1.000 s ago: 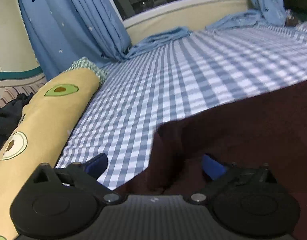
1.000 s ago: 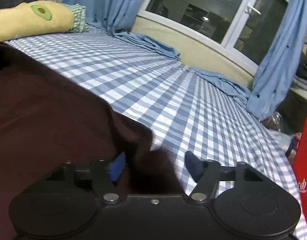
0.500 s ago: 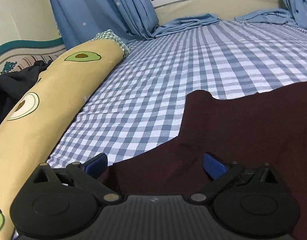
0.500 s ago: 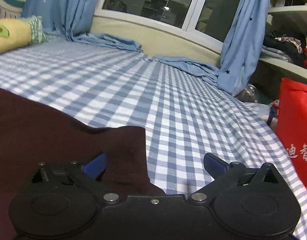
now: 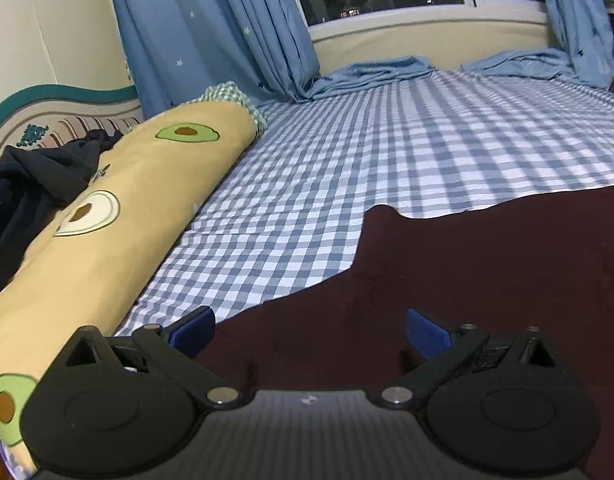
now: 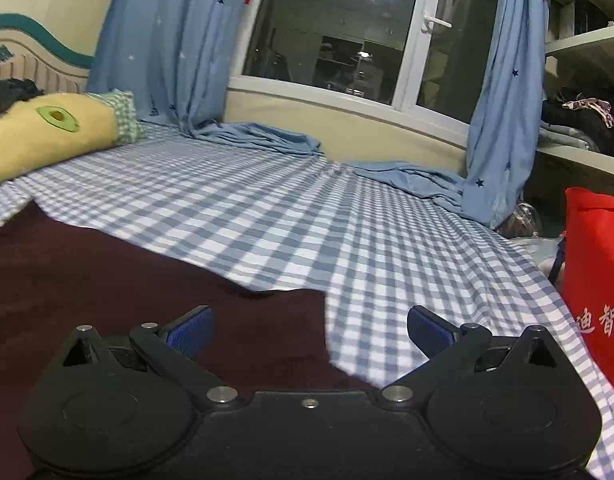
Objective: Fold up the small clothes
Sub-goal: 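Open both tools, release the folded sweatshirt, and move the left tool to its edge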
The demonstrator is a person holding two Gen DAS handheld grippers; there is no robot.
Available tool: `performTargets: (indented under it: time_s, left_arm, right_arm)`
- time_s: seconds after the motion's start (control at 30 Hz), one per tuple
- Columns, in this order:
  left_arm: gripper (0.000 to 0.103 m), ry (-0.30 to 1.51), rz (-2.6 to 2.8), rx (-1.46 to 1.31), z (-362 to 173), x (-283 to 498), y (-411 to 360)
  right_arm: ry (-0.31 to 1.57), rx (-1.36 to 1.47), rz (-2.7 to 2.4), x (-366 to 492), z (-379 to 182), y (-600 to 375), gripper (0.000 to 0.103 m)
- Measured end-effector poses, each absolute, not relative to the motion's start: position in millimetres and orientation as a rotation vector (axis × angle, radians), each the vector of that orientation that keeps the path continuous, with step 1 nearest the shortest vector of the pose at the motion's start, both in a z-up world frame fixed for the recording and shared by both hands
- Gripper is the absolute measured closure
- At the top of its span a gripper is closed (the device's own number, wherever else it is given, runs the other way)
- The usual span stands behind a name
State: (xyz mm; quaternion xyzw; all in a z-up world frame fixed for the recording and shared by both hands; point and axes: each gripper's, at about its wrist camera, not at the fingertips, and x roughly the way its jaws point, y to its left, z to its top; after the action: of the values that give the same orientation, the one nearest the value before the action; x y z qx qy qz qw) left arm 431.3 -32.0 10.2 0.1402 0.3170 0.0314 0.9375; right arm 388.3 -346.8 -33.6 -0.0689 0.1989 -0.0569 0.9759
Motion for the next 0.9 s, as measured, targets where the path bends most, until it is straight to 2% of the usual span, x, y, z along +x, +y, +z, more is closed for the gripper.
performTargets:
  time_s: [0.33,0.57,0.77,0.9]
  left_arm:
    - [0.001,0.613,0.069,0.137,21.7,338.8,-7.7]
    - [0.001,0.614,0.073,-0.012,8.3,275.8,19.6]
    - [0.001,0.612,0.042,-0.117,-13.1,252.7,34.4]
    - [0.001,0.631,0.011,-0.298,-35.2,257.3,54.1]
  right_arm:
    - [0.408,-0.033,-0.047,321.5,-55.0,-274.9,0.000]
    - [0.306,-0.098,-0.113,287.8,-76.1,-218.8,0.000]
    - [0.294,-0.156,-0.063,280.8,-86.0,-188.8,0.000]
    - [0.306,-0.203,-0.055,285.2,-97.6,-168.1,0.000]
